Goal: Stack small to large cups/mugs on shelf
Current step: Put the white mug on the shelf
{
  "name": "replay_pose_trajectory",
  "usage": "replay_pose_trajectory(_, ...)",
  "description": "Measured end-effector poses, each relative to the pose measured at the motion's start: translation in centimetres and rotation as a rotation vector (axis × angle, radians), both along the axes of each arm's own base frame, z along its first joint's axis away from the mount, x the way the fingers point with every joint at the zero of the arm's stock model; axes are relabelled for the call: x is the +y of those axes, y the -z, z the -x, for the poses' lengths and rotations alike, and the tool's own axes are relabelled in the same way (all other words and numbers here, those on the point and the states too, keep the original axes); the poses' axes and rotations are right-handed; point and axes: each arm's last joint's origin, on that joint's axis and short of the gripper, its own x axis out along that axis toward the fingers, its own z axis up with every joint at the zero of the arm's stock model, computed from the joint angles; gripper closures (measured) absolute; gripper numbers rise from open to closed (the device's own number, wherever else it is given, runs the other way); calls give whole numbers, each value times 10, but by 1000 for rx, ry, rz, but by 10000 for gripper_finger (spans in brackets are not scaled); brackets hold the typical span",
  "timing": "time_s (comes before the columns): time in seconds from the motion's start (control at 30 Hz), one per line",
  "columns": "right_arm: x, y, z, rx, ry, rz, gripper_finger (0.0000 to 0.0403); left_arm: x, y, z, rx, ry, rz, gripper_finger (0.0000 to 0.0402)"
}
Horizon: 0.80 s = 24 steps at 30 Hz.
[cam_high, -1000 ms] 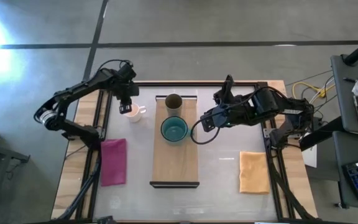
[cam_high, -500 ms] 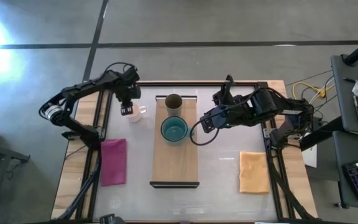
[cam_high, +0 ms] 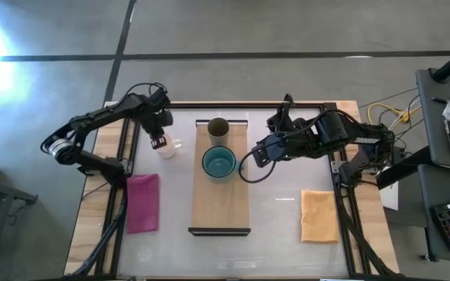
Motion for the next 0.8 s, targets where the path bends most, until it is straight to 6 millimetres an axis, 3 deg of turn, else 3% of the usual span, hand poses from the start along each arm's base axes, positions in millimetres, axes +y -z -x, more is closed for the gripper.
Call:
replay_pose_trajectory(0.2,-3,0,0,13,-15,7,213,-28,-45,6,-79,-80,-6,401)
replay_pose_trajectory(0.33,-8,-1,0,24,-26,-2,213,-66,-85,9,-115,-92,14,401)
replay_pose_trajectory(0.53,-16,1,-1,46,-51,-54,214,-127,-139,1,-215,35,53,401)
replay_pose_trajectory(0.8,-22,8,-5,71,-31,-138,220,-176,-173,-33,-253,184,42,401)
